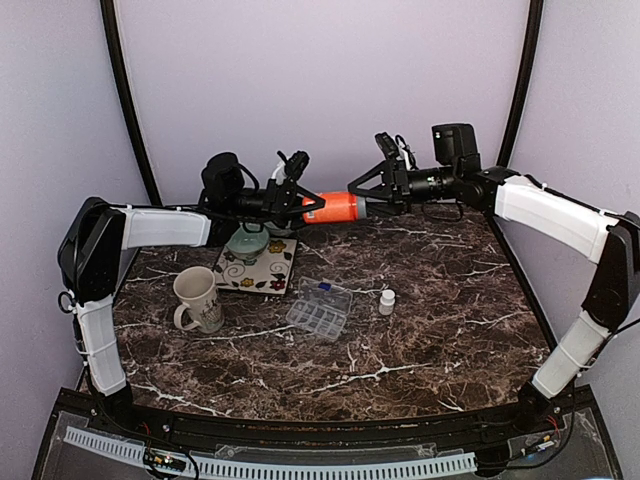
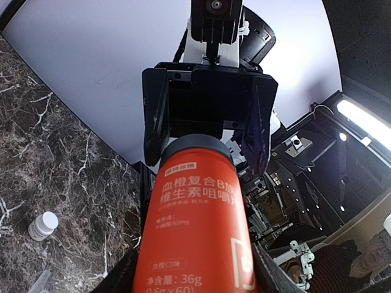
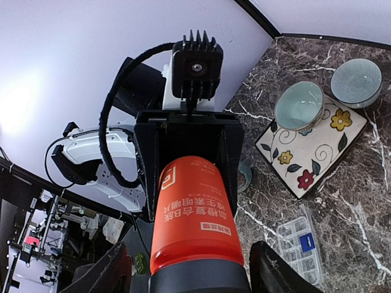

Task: Sort the pills into containers
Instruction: Unscrew the lid of the pill bottle.

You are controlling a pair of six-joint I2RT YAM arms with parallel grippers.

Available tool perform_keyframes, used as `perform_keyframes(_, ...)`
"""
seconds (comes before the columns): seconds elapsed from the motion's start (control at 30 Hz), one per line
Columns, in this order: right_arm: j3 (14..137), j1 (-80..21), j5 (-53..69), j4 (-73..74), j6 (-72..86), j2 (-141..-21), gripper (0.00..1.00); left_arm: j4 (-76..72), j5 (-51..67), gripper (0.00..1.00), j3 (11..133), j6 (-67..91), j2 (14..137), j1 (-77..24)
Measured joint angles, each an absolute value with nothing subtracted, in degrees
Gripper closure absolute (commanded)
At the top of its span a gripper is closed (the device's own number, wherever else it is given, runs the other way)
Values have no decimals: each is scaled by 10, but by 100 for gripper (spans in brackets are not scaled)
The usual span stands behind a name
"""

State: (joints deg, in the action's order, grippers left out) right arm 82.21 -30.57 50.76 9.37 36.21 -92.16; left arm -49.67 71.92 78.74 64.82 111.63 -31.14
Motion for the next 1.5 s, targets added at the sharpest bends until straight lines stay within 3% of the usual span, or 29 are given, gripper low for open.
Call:
perform_keyframes(0.37,804,-306,508,98,368,-922,53,-474,713,96,788,621,1115,-310)
perform_keyframes(0.7,802,-306,510,94,367,-922,82,-469,712,96,788,619,1114,-310)
perform_keyframes(1.2,873,-331,415,204,62,-899,82,-566,712,95,788,731,1114,-311)
perform_keyframes(1.5,881,-357,355,236,-36,-878,77,-600,718,95,788,771,1114,-312)
